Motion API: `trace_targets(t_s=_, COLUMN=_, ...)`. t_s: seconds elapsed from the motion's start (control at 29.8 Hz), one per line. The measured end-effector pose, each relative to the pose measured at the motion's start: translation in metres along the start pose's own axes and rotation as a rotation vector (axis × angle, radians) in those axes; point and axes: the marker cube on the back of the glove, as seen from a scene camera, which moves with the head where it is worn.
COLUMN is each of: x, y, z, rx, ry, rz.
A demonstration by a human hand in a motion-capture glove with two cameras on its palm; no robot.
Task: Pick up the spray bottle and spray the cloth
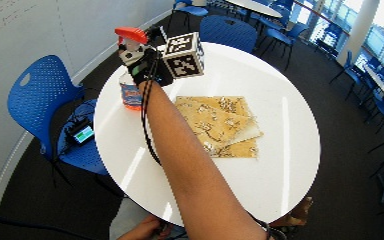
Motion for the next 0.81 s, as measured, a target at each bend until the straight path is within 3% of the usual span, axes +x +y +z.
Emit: trace_targets(t_s=0.81, x=0.020, y=0.007, z=-0.017, rx=-0.024, ry=0.005, rz=0.032)
